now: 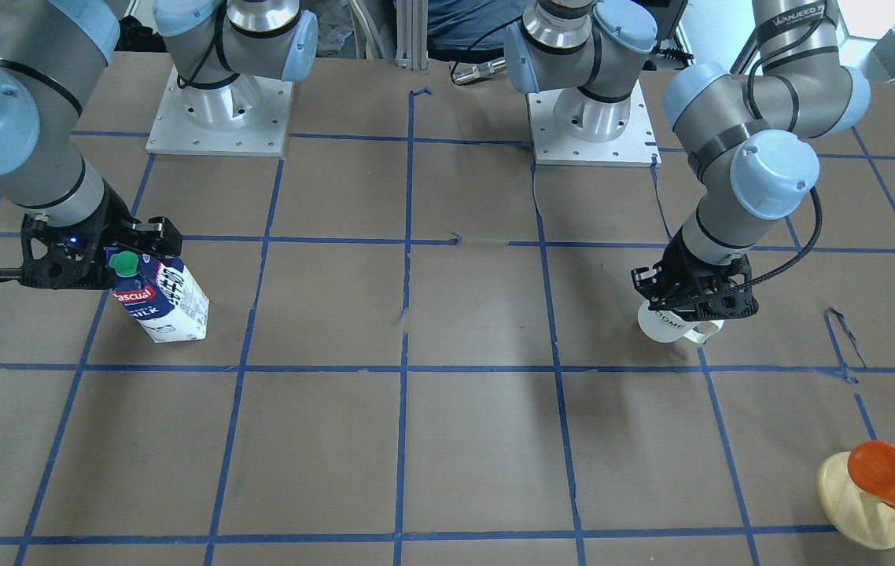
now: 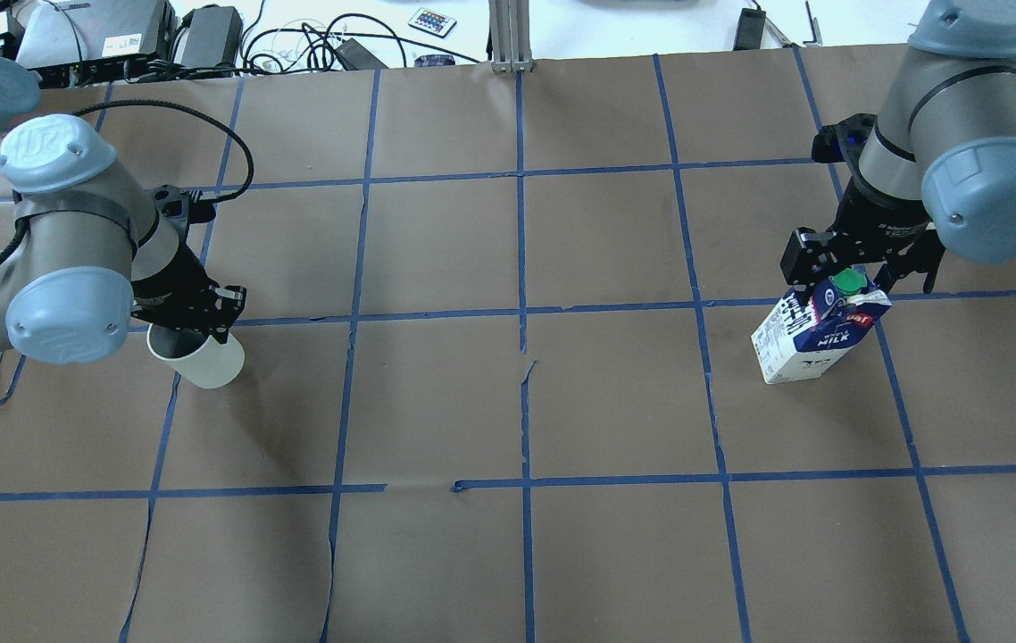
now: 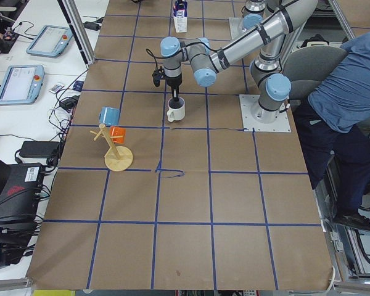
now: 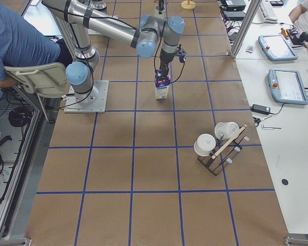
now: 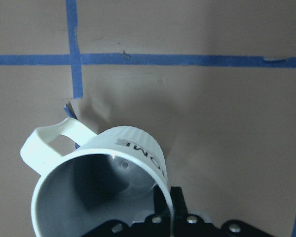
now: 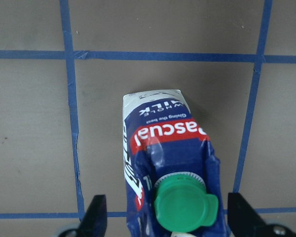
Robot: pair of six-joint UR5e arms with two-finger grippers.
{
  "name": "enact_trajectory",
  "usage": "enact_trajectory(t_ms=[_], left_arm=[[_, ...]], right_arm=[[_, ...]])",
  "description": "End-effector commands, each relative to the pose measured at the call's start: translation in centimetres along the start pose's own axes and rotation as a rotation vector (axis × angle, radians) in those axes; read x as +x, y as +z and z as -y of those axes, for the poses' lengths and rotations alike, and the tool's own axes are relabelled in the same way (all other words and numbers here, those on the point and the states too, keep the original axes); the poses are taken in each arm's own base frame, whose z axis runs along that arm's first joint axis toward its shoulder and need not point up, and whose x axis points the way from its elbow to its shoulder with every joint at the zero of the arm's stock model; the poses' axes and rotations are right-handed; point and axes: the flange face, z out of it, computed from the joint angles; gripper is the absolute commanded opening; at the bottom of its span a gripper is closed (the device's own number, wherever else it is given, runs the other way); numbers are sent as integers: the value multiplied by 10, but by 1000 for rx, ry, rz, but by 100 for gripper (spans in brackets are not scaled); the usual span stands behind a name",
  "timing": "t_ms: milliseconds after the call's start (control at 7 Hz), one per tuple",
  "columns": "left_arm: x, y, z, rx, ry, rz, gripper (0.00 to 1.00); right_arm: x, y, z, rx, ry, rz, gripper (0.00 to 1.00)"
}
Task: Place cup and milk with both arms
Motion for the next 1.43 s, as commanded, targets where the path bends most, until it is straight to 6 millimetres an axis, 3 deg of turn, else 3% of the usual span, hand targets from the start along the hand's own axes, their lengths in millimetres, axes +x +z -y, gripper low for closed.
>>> enact_trajectory(t_ms=[0,143,429,857,1000,1143,1286], left_arm=[[68,-24,26,60,-147,-17,0],[115,-37,35,91,-225,-27,0],[184,-42,63,91,-306,-126,0],[297,-22,103,102,-439,-145,0],[328,-26,117,127,-459,-164,0],[364,-28,118,144,-446,-175,0],[379,-11,117,145,-432,-141,0]], right_arm=[[1,2,0,-3,1,0,84],[0,2,1,-3,0,1,80],[1,1,1,0,1,1,69],[1,-3,2,10,2,1,33],[1,-5,3,11,4,0,32],[1,-9,3,19,6,7,32],[3,-24,7,43,9,5,32]])
